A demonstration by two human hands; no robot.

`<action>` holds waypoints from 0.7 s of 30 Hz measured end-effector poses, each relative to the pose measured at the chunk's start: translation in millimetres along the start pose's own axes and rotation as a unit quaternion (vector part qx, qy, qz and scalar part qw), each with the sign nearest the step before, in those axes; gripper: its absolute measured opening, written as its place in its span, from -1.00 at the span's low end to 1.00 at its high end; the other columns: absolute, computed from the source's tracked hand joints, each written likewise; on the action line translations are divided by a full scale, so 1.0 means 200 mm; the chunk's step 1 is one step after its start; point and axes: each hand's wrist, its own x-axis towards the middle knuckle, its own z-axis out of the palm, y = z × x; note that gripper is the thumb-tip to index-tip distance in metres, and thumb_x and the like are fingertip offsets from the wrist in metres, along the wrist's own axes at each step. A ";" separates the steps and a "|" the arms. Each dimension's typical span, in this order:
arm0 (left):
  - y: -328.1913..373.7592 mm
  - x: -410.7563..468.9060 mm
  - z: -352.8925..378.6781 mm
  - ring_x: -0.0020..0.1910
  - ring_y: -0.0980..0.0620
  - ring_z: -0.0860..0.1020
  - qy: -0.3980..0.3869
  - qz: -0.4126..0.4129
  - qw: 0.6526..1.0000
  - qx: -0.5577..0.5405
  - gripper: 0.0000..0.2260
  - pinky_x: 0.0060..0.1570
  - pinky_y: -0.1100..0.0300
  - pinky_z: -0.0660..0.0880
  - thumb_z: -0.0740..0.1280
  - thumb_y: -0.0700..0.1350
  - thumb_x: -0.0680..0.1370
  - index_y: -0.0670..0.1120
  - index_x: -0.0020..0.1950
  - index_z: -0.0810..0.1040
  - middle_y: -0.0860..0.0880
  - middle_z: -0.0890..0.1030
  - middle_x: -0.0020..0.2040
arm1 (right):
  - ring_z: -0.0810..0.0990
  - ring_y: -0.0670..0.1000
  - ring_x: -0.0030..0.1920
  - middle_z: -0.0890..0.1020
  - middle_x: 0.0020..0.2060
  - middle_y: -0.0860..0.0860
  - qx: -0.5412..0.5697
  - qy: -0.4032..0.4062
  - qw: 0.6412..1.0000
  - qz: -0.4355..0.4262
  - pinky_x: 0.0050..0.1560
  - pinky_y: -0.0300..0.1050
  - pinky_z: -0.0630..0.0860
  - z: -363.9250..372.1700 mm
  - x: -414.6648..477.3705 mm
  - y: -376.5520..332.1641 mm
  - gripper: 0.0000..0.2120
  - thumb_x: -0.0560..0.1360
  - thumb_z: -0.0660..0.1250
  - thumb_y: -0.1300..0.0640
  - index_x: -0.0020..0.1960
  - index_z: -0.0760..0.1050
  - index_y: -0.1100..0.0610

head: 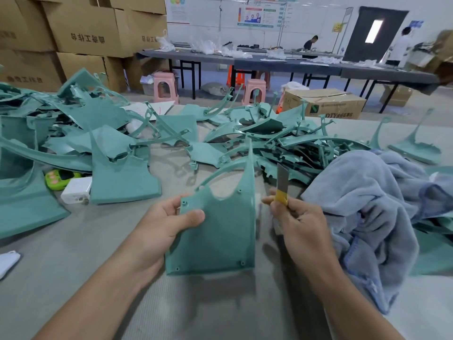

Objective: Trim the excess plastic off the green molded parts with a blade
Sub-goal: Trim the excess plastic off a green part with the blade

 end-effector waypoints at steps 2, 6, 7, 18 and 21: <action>0.00 0.01 0.00 -0.10 -0.21 0.71 0.028 0.019 0.999 -0.018 -0.71 -0.09 -0.05 0.68 0.42 -0.23 0.38 -0.20 0.08 0.70 -0.30 0.69 0.07 | 0.69 -0.01 -0.17 0.75 -0.18 0.01 0.029 -0.027 0.999 0.016 -0.10 -0.10 0.62 0.03 -0.03 -0.02 -0.76 0.64 0.34 0.15 -0.13 0.73 0.00; 0.00 0.02 -0.02 -0.09 -0.16 0.73 0.100 0.075 0.992 -0.015 -0.83 -0.18 0.02 0.67 0.42 -0.14 0.48 -0.13 0.02 0.73 -0.23 0.73 0.01 | 0.54 -0.06 -0.40 0.67 -0.38 -0.01 -0.023 -0.080 0.996 -0.018 -0.31 -0.04 0.50 0.07 -0.10 -0.05 -0.80 0.55 0.29 -0.02 -0.16 0.66 -0.04; -0.01 0.03 -0.03 -0.10 -0.13 0.73 0.134 0.092 0.986 0.018 -0.86 -0.17 0.04 0.66 0.40 -0.13 0.54 -0.09 0.00 0.74 -0.20 0.74 -0.02 | 0.51 -0.08 -0.43 0.65 -0.41 -0.01 -0.048 -0.090 0.994 -0.024 -0.35 -0.07 0.46 0.08 -0.11 -0.06 -0.78 0.54 0.27 -0.04 -0.19 0.64 -0.04; 0.04 0.05 -0.01 -0.12 -0.09 0.74 0.217 0.026 0.948 -0.230 -0.80 -0.36 0.02 0.65 0.23 -0.19 0.67 -0.20 0.15 0.62 -0.15 0.74 0.00 | 0.40 -0.14 -0.44 0.50 -0.46 -0.03 -0.148 -0.226 0.960 -0.075 -0.40 -0.23 0.31 0.16 -0.24 -0.14 -0.73 0.59 0.33 0.02 -0.20 0.49 0.16; 0.05 0.04 0.01 -0.10 -0.14 0.73 0.199 0.010 0.952 -0.232 -0.78 -0.33 -0.03 0.67 0.20 -0.19 0.68 -0.24 0.16 0.61 -0.20 0.73 0.01 | 0.41 -0.10 -0.39 0.46 -0.44 -0.10 -0.205 -0.285 0.928 -0.122 -0.39 -0.26 0.27 0.20 -0.26 -0.16 -0.73 0.56 0.28 -0.06 -0.23 0.41 0.07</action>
